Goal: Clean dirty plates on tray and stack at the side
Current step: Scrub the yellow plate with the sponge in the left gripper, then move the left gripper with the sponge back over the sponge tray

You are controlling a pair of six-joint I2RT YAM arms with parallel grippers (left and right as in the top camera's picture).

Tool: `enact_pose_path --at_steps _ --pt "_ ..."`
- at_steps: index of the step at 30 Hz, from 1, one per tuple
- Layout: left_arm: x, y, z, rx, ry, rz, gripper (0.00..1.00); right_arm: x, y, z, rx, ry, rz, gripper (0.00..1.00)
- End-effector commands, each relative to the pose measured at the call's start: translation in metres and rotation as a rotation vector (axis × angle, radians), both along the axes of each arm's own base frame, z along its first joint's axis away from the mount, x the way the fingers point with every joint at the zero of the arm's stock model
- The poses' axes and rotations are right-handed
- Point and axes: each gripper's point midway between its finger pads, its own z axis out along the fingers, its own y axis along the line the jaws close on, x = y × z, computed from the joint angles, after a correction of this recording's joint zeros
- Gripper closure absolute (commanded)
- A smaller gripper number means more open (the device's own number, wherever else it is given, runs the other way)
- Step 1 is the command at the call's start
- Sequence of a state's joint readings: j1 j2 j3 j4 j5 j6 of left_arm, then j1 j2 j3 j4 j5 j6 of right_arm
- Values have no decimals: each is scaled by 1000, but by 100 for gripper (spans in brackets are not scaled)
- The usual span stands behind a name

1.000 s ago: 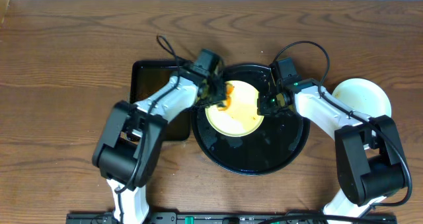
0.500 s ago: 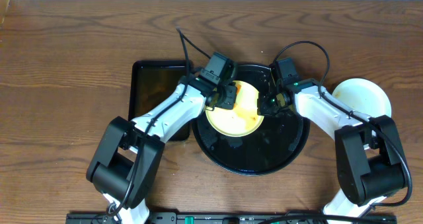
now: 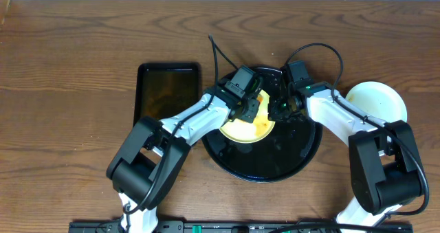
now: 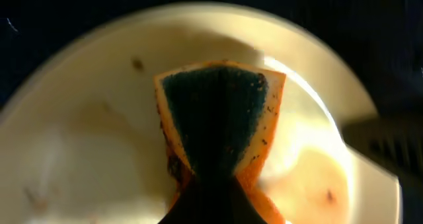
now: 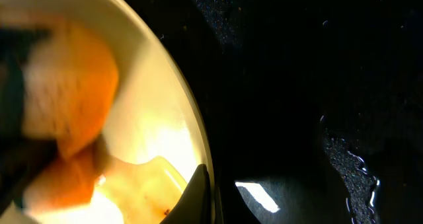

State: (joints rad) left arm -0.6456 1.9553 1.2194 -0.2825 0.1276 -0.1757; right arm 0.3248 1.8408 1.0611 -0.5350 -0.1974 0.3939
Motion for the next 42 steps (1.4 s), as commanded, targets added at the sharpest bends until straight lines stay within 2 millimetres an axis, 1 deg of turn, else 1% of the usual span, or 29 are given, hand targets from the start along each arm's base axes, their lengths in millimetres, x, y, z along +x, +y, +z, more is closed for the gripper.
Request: enact_pose_path --at_steps 1,3,5,8,9,10,11,13,14,15,16,17,19,21,22,24,26,27,30,33,36,38,39,42 --pt "36 28 -6 141 -162 96 93 -10 -9 -10 -63 22 9 99" --pt "48 29 -5 138 -206 119 93 -11 -9 -10 -64 24 9 99" --pt "47 34 -14 154 -185 124 92 -11 -10 -10 -64 25 9 99" --pt "37 50 -30 209 -117 129 93 -11 -10 -10 -64 24 9 99" --pt "28 63 -36 250 -65 134 93 -11 -10 -10 -64 24 9 99" --pt "23 69 -38 269 -39 135 92 -11 -10 -10 -64 24 9 99" --pt "15 81 -41 303 7 143 92 -11 -10 -10 -64 25 9 99" --pt "8 94 -42 331 49 155 93 -11 -10 -10 -65 26 10 99" --pt "5 101 -39 338 69 176 93 -12 -10 -10 -66 30 9 99" --pt "4 102 -38 338 75 188 93 -13 -10 -10 -67 31 9 99" --pt "-1 107 -32 343 92 206 92 -13 -10 -10 -68 34 9 99" --pt "-3 108 -29 342 97 205 92 -13 -11 -10 -68 34 9 99" --pt "-16 101 -13 289 144 183 92 -12 -14 -11 -87 28 -1 99" --pt "-22 93 4 230 152 166 93 -11 -18 -11 -108 21 -8 99" --pt "-22 92 21 202 129 165 93 -10 -18 -11 -107 21 -9 99" --pt "-21 91 39 177 94 167 93 -10 -17 -11 -107 21 -8 99" --pt "-20 92 66 143 41 173 93 -10 -17 -11 -107 20 -8 99" --pt "-19 93 81 120 10 179 93 -10 -17 -11 -106 18 -8 99" --pt "-17 100 112 72 -56 203 93 -9 -17 -11 -105 15 -7 98" --pt "-18 114 122 64 -60 242 93 -12 -16 -13 -100 26 -4 98" --pt "-21 137 119 77 -9 332 93 -20 -14 -18 -85 50 1 98" --pt "-22 153 115 86 24 388 93 -23 -15 -20 -88 57 2 95" --pt "-21 162 114 89 38 423 93 -24 -16 -21 -89 60 1 94" --pt "-18 181 113 88 54 490 93 -26 -17 -24 -89 61 2 93"
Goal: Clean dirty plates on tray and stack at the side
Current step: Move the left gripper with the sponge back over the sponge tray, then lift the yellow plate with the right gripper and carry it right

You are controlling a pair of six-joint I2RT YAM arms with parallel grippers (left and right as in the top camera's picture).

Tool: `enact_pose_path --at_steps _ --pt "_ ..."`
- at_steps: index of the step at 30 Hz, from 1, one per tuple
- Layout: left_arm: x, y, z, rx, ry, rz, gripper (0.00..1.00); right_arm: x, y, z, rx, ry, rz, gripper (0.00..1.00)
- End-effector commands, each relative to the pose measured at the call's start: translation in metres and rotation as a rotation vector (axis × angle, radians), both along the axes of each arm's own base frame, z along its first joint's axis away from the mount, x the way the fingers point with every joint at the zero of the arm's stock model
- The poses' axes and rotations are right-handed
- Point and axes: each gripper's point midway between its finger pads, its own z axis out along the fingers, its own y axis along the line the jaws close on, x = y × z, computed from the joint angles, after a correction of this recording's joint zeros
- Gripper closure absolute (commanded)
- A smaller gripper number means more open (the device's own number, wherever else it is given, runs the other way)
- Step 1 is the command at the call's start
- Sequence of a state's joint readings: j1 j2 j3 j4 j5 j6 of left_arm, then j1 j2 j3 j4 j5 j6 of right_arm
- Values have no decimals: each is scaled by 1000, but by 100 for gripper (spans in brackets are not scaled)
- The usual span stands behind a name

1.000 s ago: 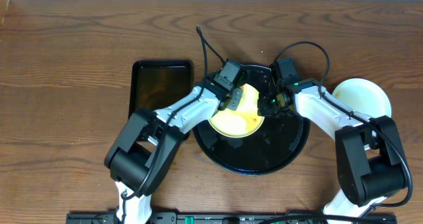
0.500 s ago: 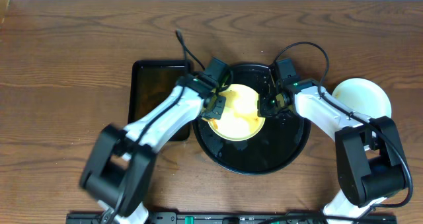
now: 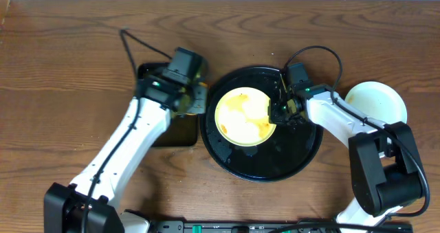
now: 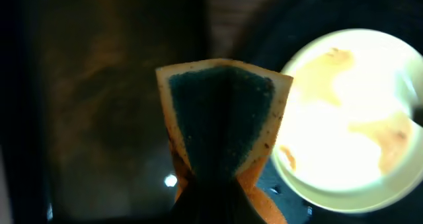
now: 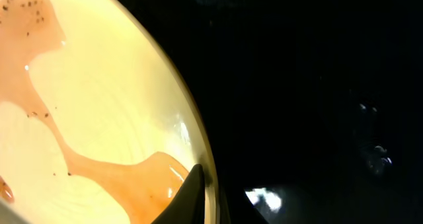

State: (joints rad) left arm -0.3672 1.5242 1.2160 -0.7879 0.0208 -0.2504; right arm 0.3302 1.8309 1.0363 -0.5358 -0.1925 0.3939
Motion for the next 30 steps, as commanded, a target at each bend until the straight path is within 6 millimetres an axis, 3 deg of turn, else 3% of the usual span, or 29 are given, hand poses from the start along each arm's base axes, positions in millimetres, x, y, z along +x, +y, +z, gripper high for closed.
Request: enact_pose_path --at_steps 1,3,8,13,15,23,27,30 --pt "5 25 0 -8 11 113 92 -17 -15 -21 -79 45 -2 96" --pt "7 35 -1 -7 15 142 92 -17 -14 -22 -68 40 -10 99" --pt "8 39 -2 -6 17 154 92 -4 1 -15 11 -13 0 99" --pt "6 40 -2 -4 23 154 92 16 30 18 203 -132 94 99" --pt "6 40 -2 -4 24 154 92 22 29 31 216 -171 89 99" --pt "6 40 -2 -4 24 154 92 40 7 84 146 -370 108 99" --pt "6 40 -2 -4 24 154 92 46 -13 96 18 -441 110 99" --pt "6 40 -2 -4 24 154 92 54 -42 110 -154 -518 80 99"
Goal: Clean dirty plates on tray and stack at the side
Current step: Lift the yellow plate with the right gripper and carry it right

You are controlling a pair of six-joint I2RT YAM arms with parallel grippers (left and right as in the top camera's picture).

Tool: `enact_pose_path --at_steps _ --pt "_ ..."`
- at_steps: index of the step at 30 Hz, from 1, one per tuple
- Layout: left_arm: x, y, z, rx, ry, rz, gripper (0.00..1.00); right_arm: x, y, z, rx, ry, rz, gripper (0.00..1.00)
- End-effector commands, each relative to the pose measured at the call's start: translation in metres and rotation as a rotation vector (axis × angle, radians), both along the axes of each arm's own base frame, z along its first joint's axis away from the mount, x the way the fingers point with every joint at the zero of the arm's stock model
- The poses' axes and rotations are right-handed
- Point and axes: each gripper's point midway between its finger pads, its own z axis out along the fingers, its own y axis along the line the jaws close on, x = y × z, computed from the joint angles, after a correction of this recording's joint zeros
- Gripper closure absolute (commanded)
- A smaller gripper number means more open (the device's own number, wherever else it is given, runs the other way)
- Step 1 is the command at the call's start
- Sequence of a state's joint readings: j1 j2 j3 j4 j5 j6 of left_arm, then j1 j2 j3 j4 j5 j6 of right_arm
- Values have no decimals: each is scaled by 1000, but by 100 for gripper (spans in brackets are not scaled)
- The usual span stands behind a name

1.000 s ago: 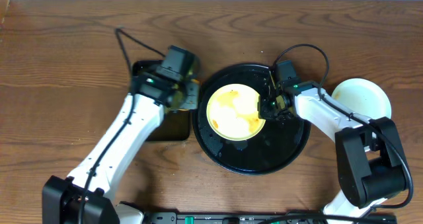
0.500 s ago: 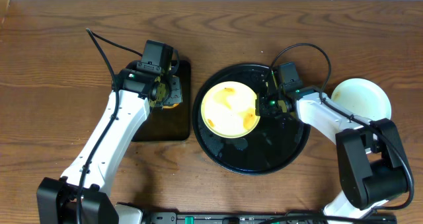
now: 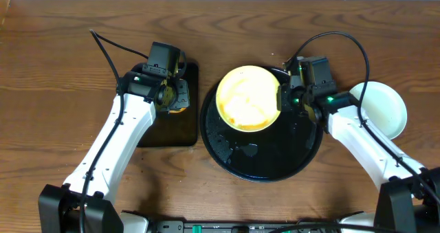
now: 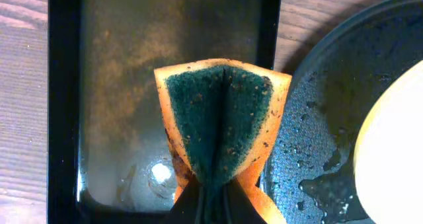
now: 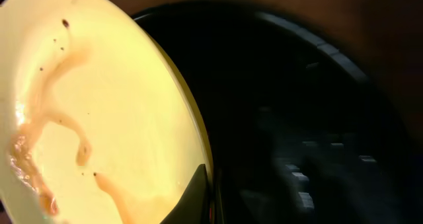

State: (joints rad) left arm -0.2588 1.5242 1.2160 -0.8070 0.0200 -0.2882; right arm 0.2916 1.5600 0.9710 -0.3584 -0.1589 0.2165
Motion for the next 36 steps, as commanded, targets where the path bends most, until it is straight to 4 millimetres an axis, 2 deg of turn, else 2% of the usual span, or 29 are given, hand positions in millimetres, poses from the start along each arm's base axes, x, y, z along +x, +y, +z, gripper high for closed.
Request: enact_pose_path --at_steps 1,5,10,15,20,22,26,30,36 --pt "-1 2 -1 4 4 10 92 15 -44 23 -215 -132 -88 99" --pt "-1 2 -1 3 3 10 92 19 -71 46 -373 -219 -129 99" --pt "0 2 0 2 -1 10 92 16 -81 77 -535 -321 -111 99" --pt "0 2 0 2 -1 10 92 9 -57 89 -614 -379 15 99" --pt "0 2 0 2 -1 10 92 -1 -43 102 -760 -435 -8 99" --pt "1 2 0 2 -3 10 92 -5 -40 108 -824 -455 -5 99" --pt "1 2 0 2 -4 10 92 -11 -49 130 -951 -512 -121 99" --pt "1 2 0 2 -4 10 92 -10 -41 139 -932 -558 -144 99" --pt "1 2 0 2 -4 10 92 -8 -37 142 -916 -575 -151 99"
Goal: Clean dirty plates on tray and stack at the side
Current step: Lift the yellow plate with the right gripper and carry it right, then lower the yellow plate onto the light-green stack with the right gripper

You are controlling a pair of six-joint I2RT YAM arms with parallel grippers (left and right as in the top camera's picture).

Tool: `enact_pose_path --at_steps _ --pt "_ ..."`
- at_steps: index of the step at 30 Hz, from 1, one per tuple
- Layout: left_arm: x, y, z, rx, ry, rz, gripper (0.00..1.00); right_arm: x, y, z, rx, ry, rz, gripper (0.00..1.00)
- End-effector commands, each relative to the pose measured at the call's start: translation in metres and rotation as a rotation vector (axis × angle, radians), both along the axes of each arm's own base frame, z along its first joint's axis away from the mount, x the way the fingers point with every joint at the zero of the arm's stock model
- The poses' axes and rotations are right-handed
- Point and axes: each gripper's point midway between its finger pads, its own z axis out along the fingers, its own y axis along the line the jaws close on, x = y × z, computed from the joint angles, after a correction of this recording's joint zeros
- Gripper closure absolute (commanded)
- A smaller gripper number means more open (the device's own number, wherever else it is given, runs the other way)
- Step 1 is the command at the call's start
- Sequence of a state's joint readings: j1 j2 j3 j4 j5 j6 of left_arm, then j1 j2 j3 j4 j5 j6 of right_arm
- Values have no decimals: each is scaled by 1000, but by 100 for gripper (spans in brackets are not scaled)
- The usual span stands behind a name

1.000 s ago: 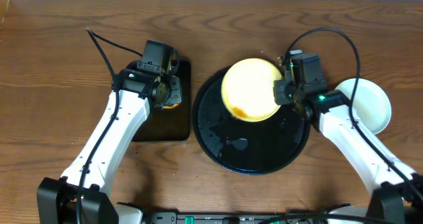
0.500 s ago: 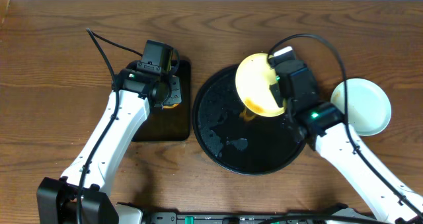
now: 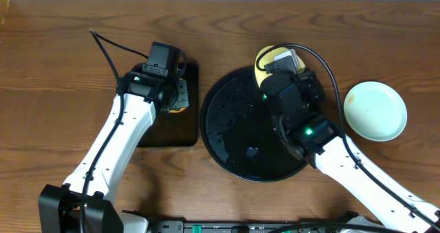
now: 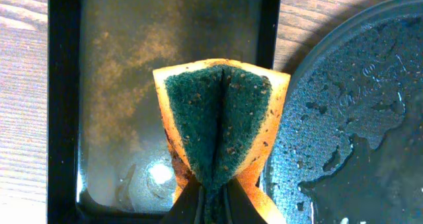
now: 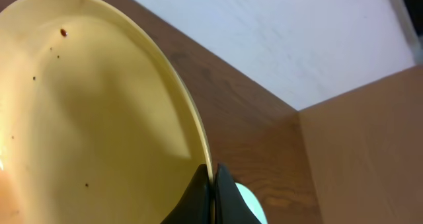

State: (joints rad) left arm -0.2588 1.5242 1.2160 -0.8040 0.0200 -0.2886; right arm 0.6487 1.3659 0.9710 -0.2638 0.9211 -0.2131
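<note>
My right gripper (image 5: pixel 213 182) is shut on the rim of the yellow plate (image 5: pixel 99 118). The plate is held up on edge, with a few dark specks on its face. From overhead only a sliver of the yellow plate (image 3: pixel 264 57) shows, behind the raised right arm at the far rim of the round black tray (image 3: pixel 234 130). My left gripper (image 4: pixel 211 199) is shut on a folded orange sponge (image 4: pixel 221 125), its green face outward, over the black rectangular tray (image 4: pixel 63 85). A pale plate (image 3: pixel 375 111) lies on the table to the right.
The rectangular tray (image 3: pixel 155 131) holds murky water and stands left of the round tray. The wet round tray (image 4: pixel 350 105) carries droplets and a puddle. A white wall and a brown board rise behind the table in the right wrist view.
My right gripper has raised the yellow plate from a tilt over the round tray to high on edge near the tray's far rim. The left gripper and sponge have not moved.
First the sponge was pressed on the smeared yellow plate in the round tray while my right gripper held its rim. Then the sponge was off the plate, toward the rectangular tray. Later it hung over that tray and the plate was tilted up. Now the plate is held high.
</note>
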Motion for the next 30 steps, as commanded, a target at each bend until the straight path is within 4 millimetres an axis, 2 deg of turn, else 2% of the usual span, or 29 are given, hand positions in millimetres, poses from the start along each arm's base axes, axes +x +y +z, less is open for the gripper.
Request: enact_pose_path --at_steps 1,12,14,17,20,25,30 --pt "0 2 0 3 -1 9 92 -3 -3 11 -18 -36 -29 99" --pt "0 2 0 2 -1 9 92 -2 -9 11 3 -44 -52 99" --pt "0 2 0 3 -1 9 92 2 -35 6 93 -67 -159 99" --pt "0 2 0 2 0 10 92 7 -67 -12 211 -25 -246 99" --pt "0 2 0 3 -1 9 92 4 -108 -31 328 14 -373 99" --pt "0 2 0 2 0 10 92 -14 -184 -49 443 23 -623 99" --pt "0 2 0 2 -1 10 92 -32 -233 -67 526 53 -773 99"
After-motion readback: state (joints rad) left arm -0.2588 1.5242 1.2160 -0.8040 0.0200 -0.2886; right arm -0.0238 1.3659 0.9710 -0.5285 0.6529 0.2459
